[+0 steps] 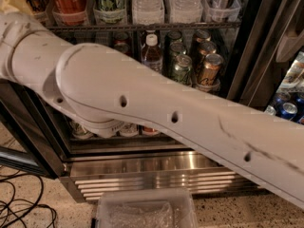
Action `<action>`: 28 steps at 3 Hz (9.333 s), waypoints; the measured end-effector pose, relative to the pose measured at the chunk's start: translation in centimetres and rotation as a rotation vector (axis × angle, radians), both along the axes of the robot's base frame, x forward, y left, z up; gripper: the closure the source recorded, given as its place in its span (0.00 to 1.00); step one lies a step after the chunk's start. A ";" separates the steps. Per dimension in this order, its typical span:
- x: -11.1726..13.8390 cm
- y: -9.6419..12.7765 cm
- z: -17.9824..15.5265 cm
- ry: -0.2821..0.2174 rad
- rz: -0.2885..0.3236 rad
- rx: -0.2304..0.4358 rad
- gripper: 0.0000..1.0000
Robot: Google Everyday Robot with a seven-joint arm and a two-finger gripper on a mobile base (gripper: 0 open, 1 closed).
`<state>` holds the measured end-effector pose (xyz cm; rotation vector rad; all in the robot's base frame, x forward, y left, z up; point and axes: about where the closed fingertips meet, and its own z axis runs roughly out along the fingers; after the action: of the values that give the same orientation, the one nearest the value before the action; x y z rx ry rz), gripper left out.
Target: Pick orange can from top shelf of fridge
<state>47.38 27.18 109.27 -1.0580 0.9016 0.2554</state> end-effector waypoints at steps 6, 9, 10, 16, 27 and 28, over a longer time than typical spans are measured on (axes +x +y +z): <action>3.9 0.8 -7.0 0.144 -0.244 0.074 0.00; 6.7 1.8 -9.0 0.200 -0.321 0.209 0.18; 9.1 3.1 -8.4 0.184 -0.406 0.278 0.31; 9.8 0.7 -2.2 -0.035 -0.675 0.529 0.38; 15.8 0.6 -1.5 0.105 -0.764 0.578 0.37; 16.8 0.2 -1.4 0.112 -0.777 0.584 0.37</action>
Offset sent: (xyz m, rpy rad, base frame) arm -0.0108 0.0388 -0.1211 0.1429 0.1311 0.0196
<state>64.14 27.41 107.83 -0.1161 1.1781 -0.0800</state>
